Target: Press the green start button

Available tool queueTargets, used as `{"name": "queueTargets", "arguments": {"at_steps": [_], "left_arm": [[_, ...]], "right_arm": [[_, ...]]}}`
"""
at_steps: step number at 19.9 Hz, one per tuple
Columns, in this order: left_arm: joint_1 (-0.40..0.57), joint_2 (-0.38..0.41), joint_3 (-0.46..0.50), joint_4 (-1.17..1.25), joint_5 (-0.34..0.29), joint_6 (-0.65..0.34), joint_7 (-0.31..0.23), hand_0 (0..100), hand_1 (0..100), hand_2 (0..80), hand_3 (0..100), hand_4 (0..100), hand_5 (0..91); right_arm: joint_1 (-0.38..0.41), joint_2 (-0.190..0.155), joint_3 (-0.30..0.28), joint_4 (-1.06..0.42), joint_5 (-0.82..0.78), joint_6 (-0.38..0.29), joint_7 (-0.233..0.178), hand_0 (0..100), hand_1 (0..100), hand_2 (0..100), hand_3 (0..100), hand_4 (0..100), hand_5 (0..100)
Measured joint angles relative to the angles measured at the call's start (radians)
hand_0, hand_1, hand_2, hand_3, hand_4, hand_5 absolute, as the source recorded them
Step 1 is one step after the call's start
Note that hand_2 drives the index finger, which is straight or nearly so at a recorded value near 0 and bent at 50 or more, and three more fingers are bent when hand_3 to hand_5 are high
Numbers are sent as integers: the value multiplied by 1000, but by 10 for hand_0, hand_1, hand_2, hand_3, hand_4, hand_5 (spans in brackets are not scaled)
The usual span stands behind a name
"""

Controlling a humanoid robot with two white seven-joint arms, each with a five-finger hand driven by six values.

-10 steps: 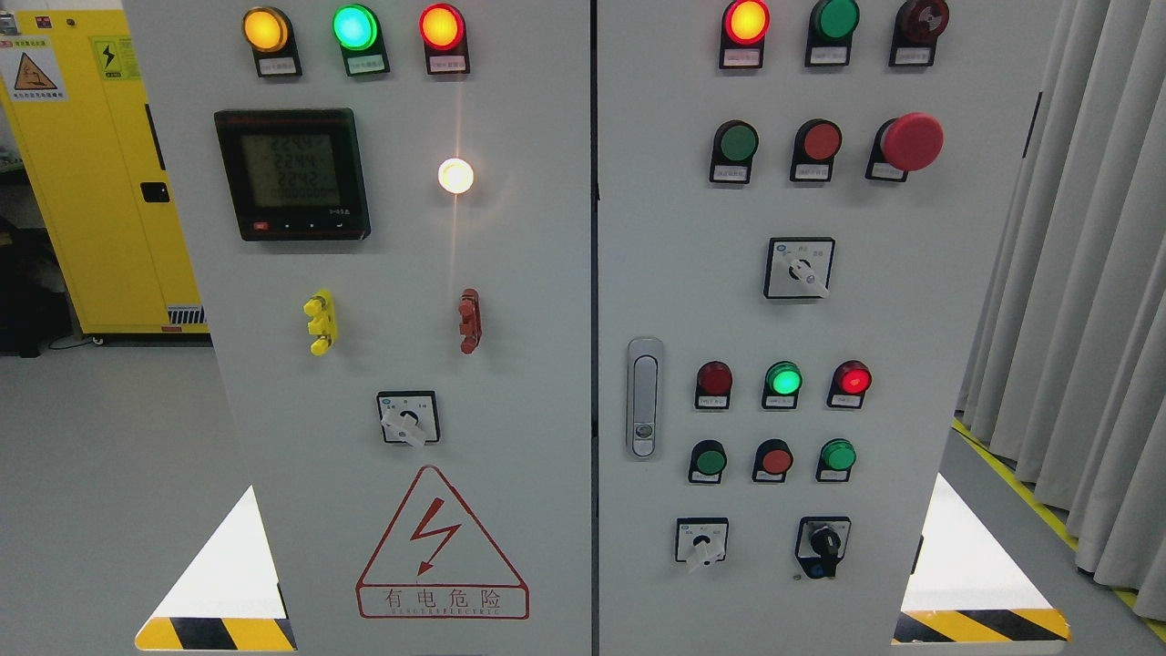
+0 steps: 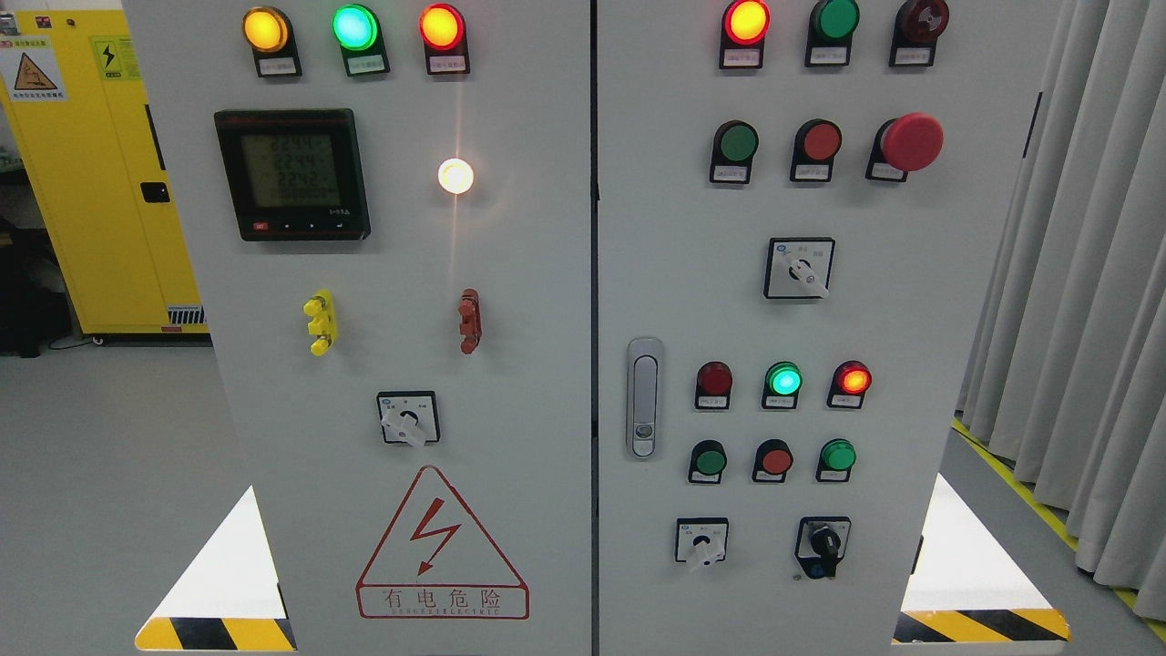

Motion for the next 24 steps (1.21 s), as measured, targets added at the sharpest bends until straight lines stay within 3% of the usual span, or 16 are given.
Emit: {"name": "queueTargets", "arguments": {"at_steps": [11, 16, 20, 24], "left_arm": [[0, 2, 0, 0, 0, 0, 0, 120, 556, 0, 0, 0, 0], [0, 2, 1, 0, 0, 0, 0, 120, 556, 0, 0, 0, 0], [0, 2, 1, 0, 0, 0, 0, 120, 556, 0, 0, 0, 0], [0, 1, 1, 0, 0, 0, -1, 120, 556, 0, 0, 0, 0]], "right_arm": [[-17, 60, 85, -226, 101, 8, -30, 223, 396, 0, 0, 0, 0], [-8, 85, 151, -379, 172, 1, -80, 214, 414, 0, 0, 0, 0], [19, 96, 205, -536, 218, 1, -98, 213, 420, 0, 0, 0, 0], [48, 93, 247, -704, 330, -18, -133, 201, 437, 0, 78, 98, 0]]}}
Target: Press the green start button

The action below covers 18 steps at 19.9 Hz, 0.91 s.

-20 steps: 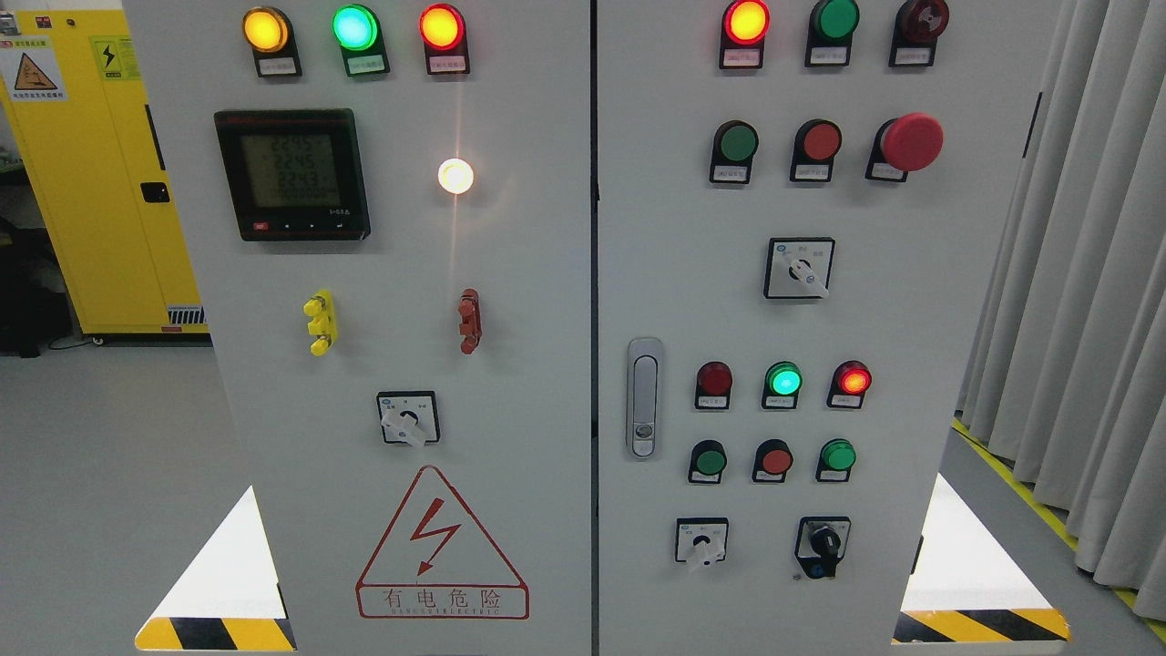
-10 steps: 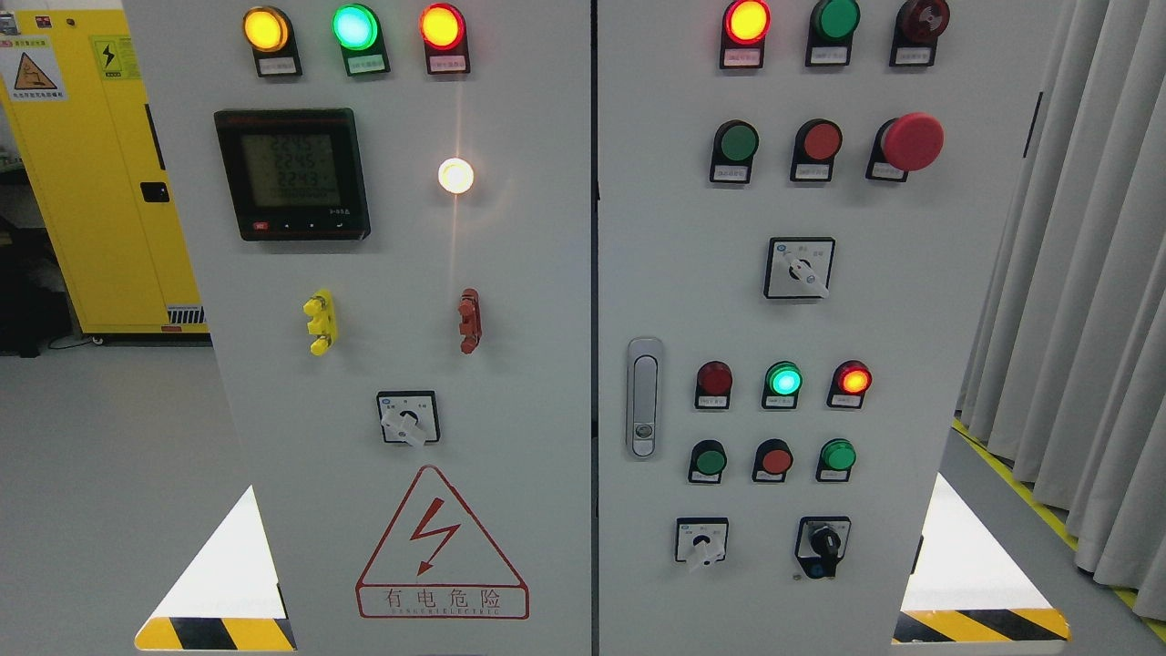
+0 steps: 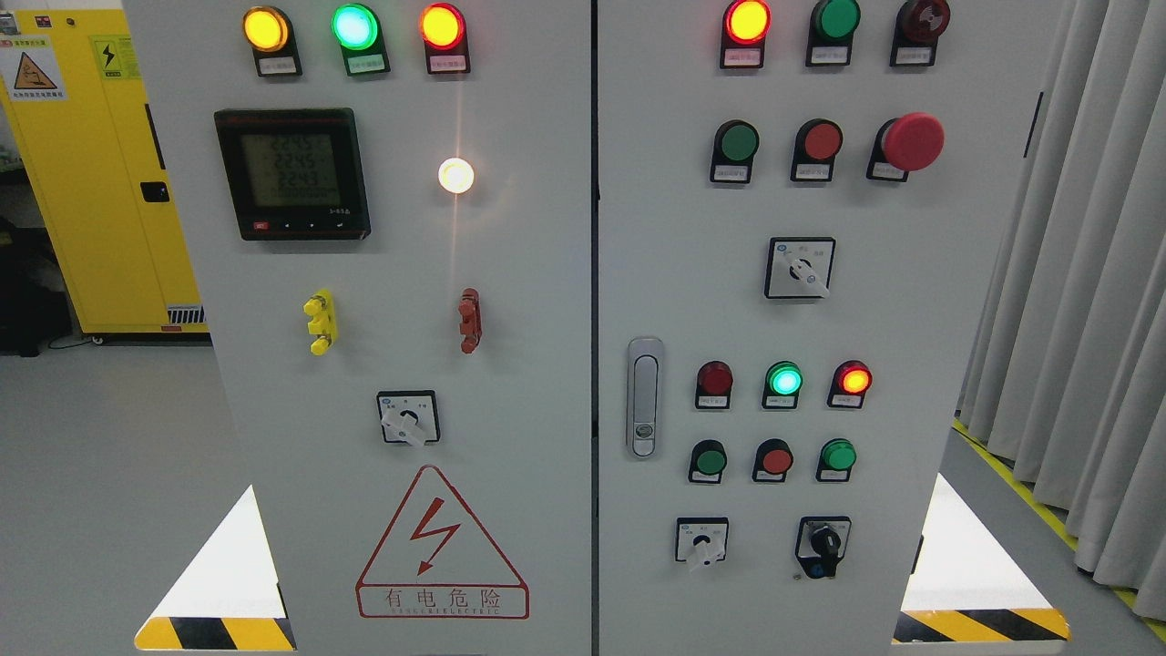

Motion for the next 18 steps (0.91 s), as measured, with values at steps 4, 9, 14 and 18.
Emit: {"name": "queueTargets", "arguments": {"at_steps": [4, 9, 14, 18], "left_arm": [[0, -15, 0, 0, 0, 0, -1, 120, 556, 0, 0, 0, 0], [0, -37, 0, 0, 0, 0, -5, 120, 556, 0, 0, 0, 0], [0, -58, 0, 0, 0, 0, -1, 120, 556, 0, 0, 0, 0], [0, -71, -1, 0, -1, 0, 0, 120, 556, 0, 0, 0, 0]], "right_arm": [[22, -2, 29, -167, 140, -66, -71, 197, 489, 0, 206, 251, 106], [41, -5, 51, -371, 299, -118, -102, 261, 541, 10, 323, 363, 225], [51, -23, 64, -574, 416, -134, -114, 290, 559, 17, 396, 418, 280], [54, -33, 65, -720, 474, -137, -125, 298, 571, 19, 497, 494, 349]]}}
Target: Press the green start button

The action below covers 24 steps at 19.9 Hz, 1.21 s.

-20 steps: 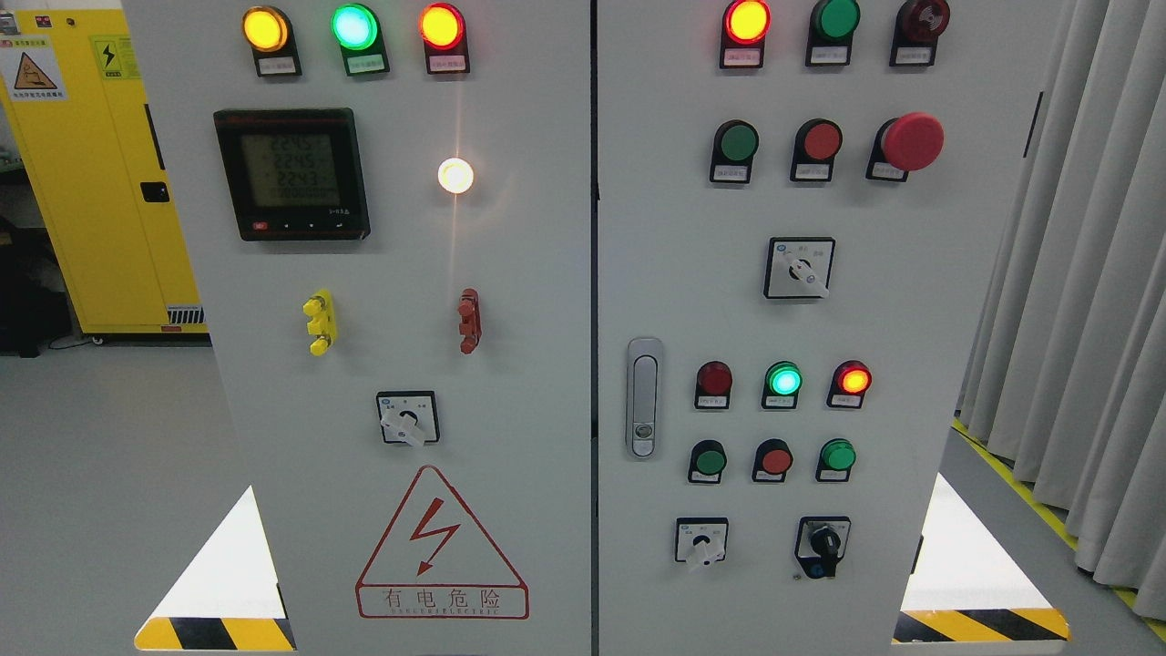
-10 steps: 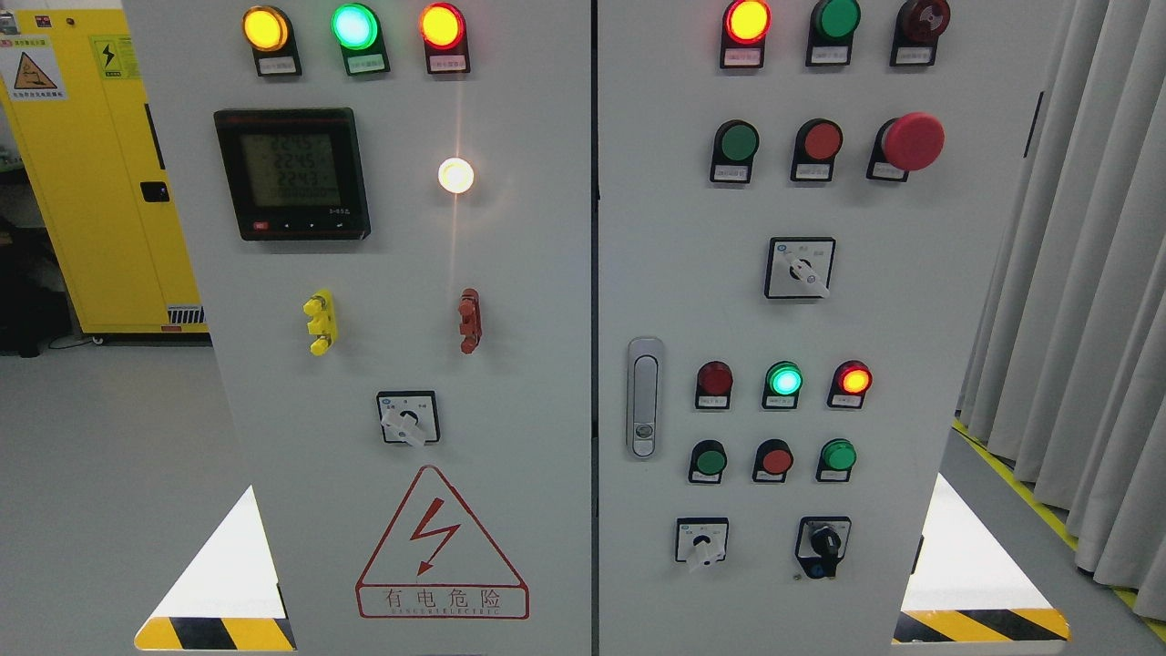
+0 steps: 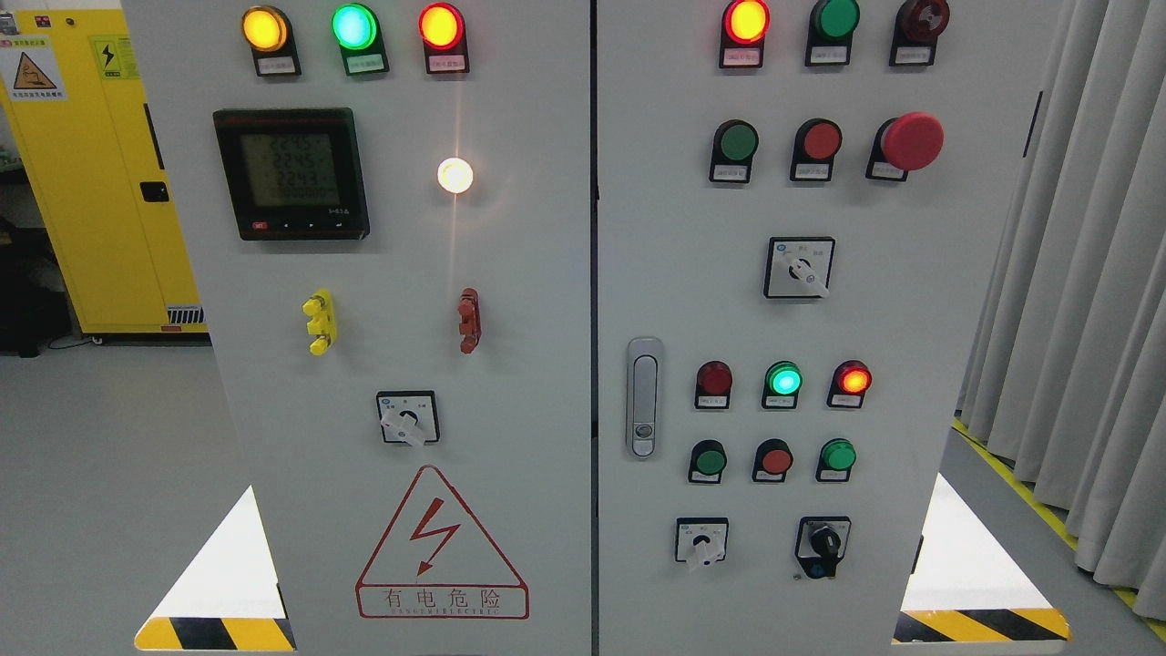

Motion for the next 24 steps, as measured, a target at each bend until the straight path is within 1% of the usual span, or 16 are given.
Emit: {"name": "queueTargets", "arguments": {"at_steps": [1, 2, 3, 4, 5, 7, 10, 15, 21, 24], "left_arm": [[0, -3, 0, 0, 0, 0, 0, 120, 556, 0, 0, 0, 0], [0, -6, -1, 0, 0, 0, 0, 120, 556, 0, 0, 0, 0], [0, -8, -1, 0, 0, 0, 0, 120, 556, 0, 0, 0, 0], [0, -10, -1, 0, 0, 0, 0, 120, 556, 0, 0, 0, 0], [0, -12, -1, 0, 0, 0, 0, 120, 556, 0, 0, 0, 0], [0, -15, -1, 0, -1, 0, 0, 120, 556, 0, 0, 0, 0], [0, -19, -2, 0, -1, 0, 0, 120, 556, 0, 0, 0, 0], [0, -23, -2, 0, -1, 0, 1, 120, 556, 0, 0, 0, 0], [0, -27, -3, 0, -1, 0, 1, 120, 556, 0, 0, 0, 0], [0, -28, -3, 0, -1, 0, 1, 120, 556, 0, 0, 0, 0]], "right_arm": [[-1, -2, -1, -36, 14, 0, 0, 301, 575, 20, 551, 548, 407], [-5, -4, -3, -68, 26, -1, -1, 303, 579, 21, 561, 559, 434], [-11, -7, -5, -98, 37, -5, -1, 303, 579, 21, 561, 559, 434], [-18, -9, -8, -125, 48, -11, -1, 305, 585, 22, 592, 586, 450], [-27, -11, -11, -153, 58, -16, -3, 306, 587, 22, 594, 589, 454], [-43, -15, -16, -197, 74, -25, -5, 309, 595, 26, 652, 629, 506], [-68, -20, -22, -251, 93, -33, -4, 310, 626, 27, 677, 660, 557], [-127, -25, -30, -318, 110, -46, 6, 314, 641, 27, 695, 667, 581], [-208, -30, -34, -351, 125, -50, 65, 319, 643, 21, 683, 659, 572], [-249, -31, -35, -347, 129, -50, 79, 321, 642, 18, 679, 653, 566]]}}
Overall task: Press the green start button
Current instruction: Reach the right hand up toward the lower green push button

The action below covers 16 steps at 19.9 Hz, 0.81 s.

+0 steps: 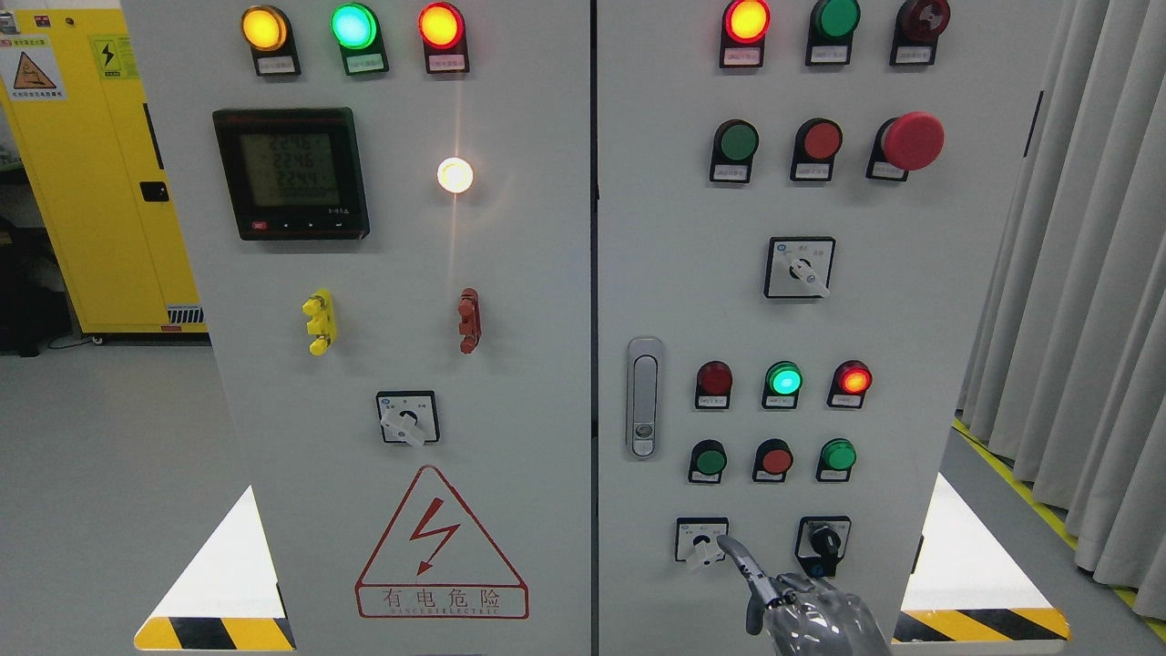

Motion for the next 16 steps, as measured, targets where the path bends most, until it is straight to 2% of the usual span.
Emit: {"name": "queueTargets", "arguments": {"at_steps": [7, 16], "left_arm": [[0, -2, 0, 0, 0, 0, 0, 120, 556, 0, 0, 0, 0], [0, -3, 0, 0, 0, 0, 0, 120, 556, 0, 0, 0, 0]], "right_arm": [[-88, -2, -2, 30, 3, 0, 5, 321, 642, 15, 676, 651, 563], [-135, -2, -1, 78, 4, 0, 7, 322, 641, 13, 677, 652, 558]]}}
